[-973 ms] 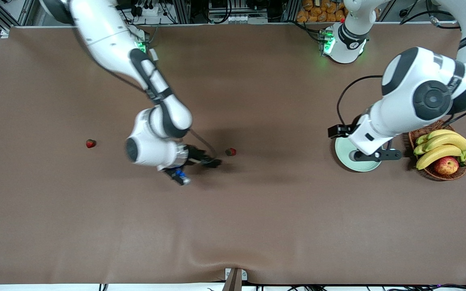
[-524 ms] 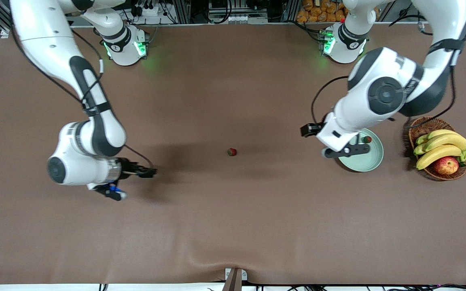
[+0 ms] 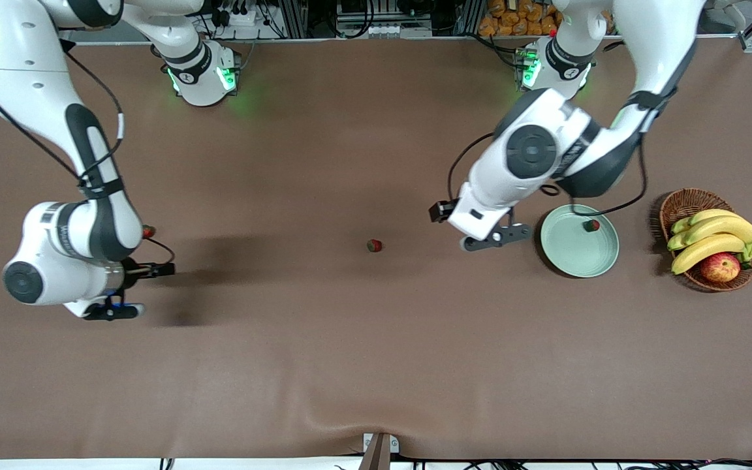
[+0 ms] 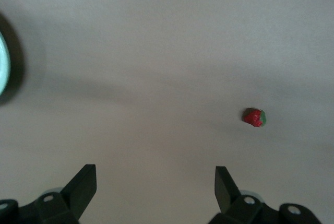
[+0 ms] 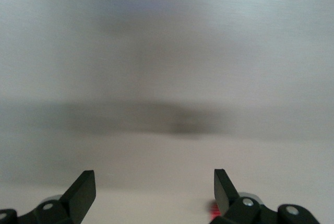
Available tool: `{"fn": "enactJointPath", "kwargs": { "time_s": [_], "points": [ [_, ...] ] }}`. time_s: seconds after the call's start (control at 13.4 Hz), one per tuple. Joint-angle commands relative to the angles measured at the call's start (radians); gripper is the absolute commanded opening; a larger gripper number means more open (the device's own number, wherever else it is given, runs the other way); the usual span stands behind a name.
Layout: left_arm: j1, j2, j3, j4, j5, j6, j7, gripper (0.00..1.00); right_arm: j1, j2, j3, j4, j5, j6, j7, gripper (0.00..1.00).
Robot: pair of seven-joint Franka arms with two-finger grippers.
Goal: Collect all strawberries into plate
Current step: 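Grasp the middle strawberry with the left gripper while the right gripper grasps another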
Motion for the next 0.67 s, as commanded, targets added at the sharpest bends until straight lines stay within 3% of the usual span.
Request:
{"fn": "enactJointPath", "kwargs": {
  "time_s": [0.0,0.37,0.6],
  "points": [
    [-0.064,0.073,0.007,0.018,0.085,0.052,-0.13,1.0,-0.081,0.013,0.021,-0.008,-0.051,-0.005,-0.098,1.0],
    [-0.156,0.175,0.036,0.018,0.194,0.157,-0.282,1.0,-0.124,0.025,0.021,-0.084,-0.051,-0.006,-0.114,1.0],
    [-0.25,0.211,0.129,0.018,0.214,0.243,-0.347,1.0,-0.132,0.025,0.018,-0.106,-0.051,-0.051,-0.111,1.0]
  ]
}}
